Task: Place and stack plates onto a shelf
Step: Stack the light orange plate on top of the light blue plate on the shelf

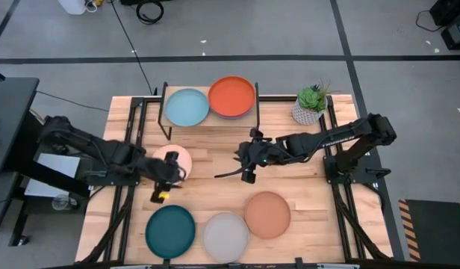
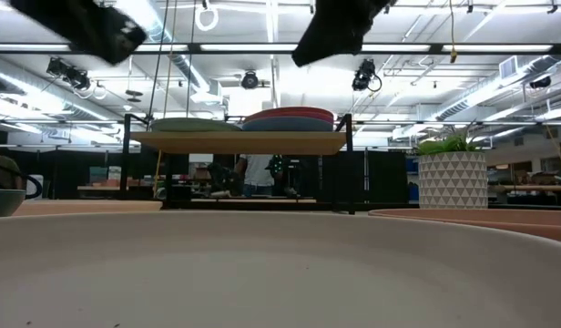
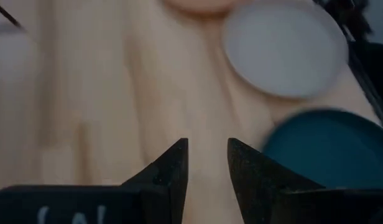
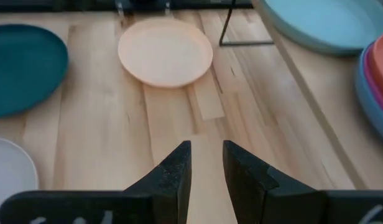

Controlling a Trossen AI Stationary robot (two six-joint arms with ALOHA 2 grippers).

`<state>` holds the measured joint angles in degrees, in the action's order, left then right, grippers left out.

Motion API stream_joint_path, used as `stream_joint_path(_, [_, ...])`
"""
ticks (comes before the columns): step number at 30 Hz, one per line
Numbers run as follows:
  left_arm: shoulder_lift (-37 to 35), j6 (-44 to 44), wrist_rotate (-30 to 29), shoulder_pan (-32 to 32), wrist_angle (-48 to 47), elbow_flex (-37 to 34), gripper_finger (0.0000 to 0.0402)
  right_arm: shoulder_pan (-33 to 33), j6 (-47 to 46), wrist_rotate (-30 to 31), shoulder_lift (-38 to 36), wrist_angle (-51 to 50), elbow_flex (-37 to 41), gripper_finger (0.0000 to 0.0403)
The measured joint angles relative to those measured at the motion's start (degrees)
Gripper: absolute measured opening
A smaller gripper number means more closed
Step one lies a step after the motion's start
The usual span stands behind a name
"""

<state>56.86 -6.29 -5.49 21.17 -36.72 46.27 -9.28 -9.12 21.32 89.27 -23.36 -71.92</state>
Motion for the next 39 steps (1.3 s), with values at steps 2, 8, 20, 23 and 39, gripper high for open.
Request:
stream_joint_path(2, [0.05,-4.24,-0.48,2.74,-1.16,-0.78,0.0118,-0.02,-1.03,0.0,-0.02,1.4,1.77,0.0098])
stream_joint_path(8, [0.19,-12.28,-6.99,9.21,-0.65,-3.86,0.0118,-0.02,-1.4,0.0,-0.01,10.2,7.69,0.0098])
stream_joint_path(20, [0.26,-17.94,-12.51,15.86,10.86,-12.71,0.0118,-3.9,-0.89,3.41,-0.02,25.43,13.3,0.0098])
stream_joint_path(23, [0.63,-20.64,-12.52,15.81,10.46,-13.19,0.0118,-5.17,-0.95,4.54,-0.02,29.88,15.68,0.0097])
stream_joint_path(39, [12.01,-24.58,-2.5,10.56,13.46,-13.19,0.0118,-7.26,-0.71,6.99,1.6,42.61,22.29,0.0097])
